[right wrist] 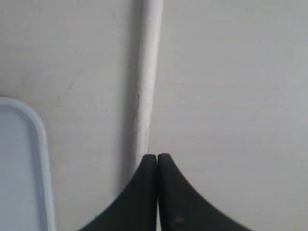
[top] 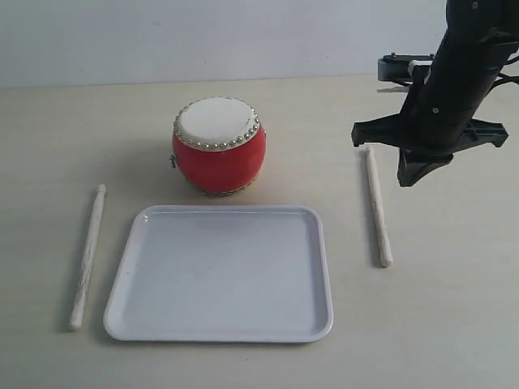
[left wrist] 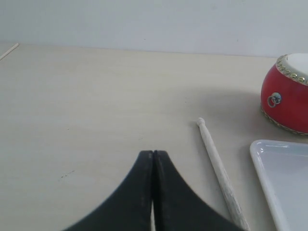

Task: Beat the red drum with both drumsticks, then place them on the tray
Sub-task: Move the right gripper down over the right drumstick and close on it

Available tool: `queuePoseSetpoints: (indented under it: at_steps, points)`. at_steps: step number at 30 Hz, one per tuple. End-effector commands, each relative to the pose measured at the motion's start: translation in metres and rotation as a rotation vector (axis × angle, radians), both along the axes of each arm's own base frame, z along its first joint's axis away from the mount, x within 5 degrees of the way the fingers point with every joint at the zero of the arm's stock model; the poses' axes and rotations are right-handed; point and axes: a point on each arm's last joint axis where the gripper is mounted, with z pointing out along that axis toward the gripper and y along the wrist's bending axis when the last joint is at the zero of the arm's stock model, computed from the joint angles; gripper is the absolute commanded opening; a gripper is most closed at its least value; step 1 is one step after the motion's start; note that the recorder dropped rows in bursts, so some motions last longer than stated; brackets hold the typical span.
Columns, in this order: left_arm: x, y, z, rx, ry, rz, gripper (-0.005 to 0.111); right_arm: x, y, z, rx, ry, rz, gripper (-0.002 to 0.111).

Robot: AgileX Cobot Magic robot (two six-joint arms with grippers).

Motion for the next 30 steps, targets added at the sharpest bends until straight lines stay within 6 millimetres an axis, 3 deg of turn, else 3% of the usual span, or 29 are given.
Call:
queuePoseSetpoints:
  at_steps: [1, 14, 22, 30]
  points:
    - [0.0, 0.0, 0.0, -0.001, -0.01, 0.002, 0.0, -0.001, 0.005, 0.0, 0.044, 0.014, -0.031, 0.008]
    - [0.0, 0.0, 0.0, -0.001, -0.01, 0.002, 0.0, -0.017, 0.004, -0.024, 0.035, 0.046, -0.049, 0.03]
    - [0.0, 0.0, 0.0, -0.001, -0.01, 0.002, 0.0, -0.017, 0.004, -0.029, 0.033, 0.05, -0.05, 0.054]
    - [0.0, 0.0, 0.0, -0.001, -0.01, 0.002, 0.0, -0.013, 0.003, -0.033, 0.016, 0.052, -0.095, 0.054]
